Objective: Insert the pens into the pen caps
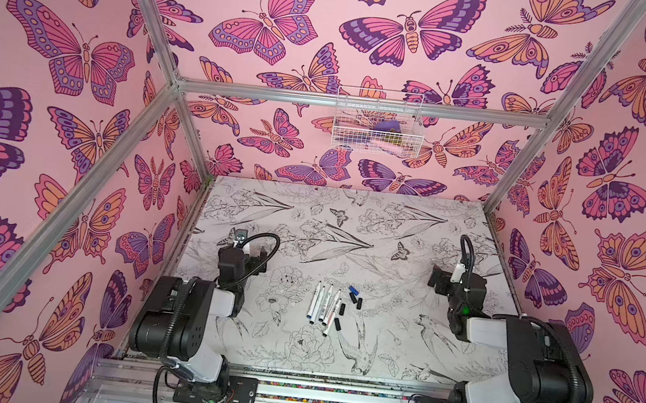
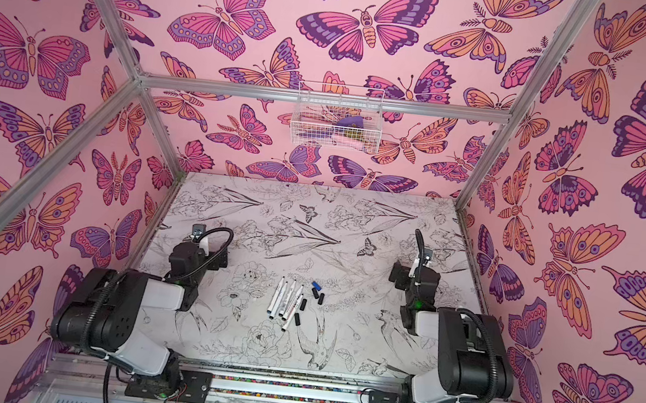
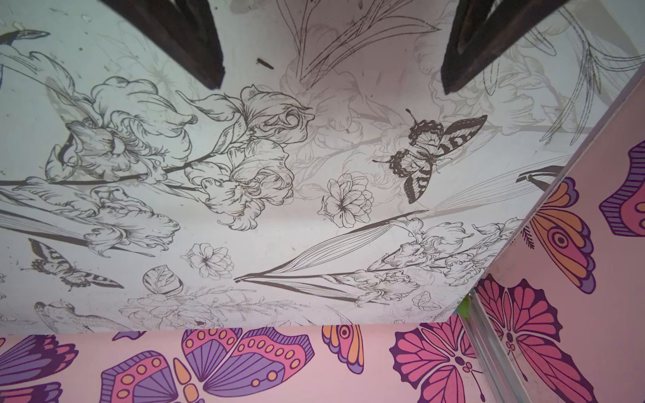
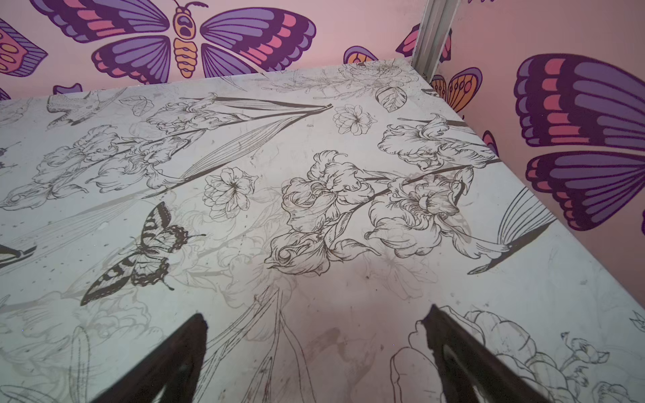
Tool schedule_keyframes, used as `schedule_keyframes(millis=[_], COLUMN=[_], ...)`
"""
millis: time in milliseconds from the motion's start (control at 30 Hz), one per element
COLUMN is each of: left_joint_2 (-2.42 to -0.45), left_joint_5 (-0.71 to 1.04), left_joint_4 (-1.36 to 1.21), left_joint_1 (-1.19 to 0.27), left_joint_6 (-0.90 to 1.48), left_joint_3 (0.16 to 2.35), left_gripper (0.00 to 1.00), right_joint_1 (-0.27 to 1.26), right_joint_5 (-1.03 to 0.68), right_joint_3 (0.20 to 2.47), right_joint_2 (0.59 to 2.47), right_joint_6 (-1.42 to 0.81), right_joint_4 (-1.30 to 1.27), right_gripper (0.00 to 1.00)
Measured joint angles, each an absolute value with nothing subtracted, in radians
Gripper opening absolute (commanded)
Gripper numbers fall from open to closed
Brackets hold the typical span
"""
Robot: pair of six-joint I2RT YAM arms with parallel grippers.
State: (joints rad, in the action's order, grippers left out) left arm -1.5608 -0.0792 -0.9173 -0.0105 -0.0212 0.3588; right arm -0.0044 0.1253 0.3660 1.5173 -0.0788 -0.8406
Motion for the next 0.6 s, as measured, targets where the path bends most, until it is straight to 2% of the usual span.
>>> schedule_keyframes(millis=[600], left_joint_2=[-1.561], left_joint_5=[-0.066], left_joint_4=[-0.911], left_joint_1=[-0.007], left_joint_6=[-0.021], left_joint_3=[0.359], left_gripper=[0.99], right_joint_1=[-0.004], right_joint_5=[0.125], right_joint_3=[0.366], right_joint_2=[1.517], right_joint_6=[-0.079], right_joint_4=[-0.841], right_gripper=[0.99])
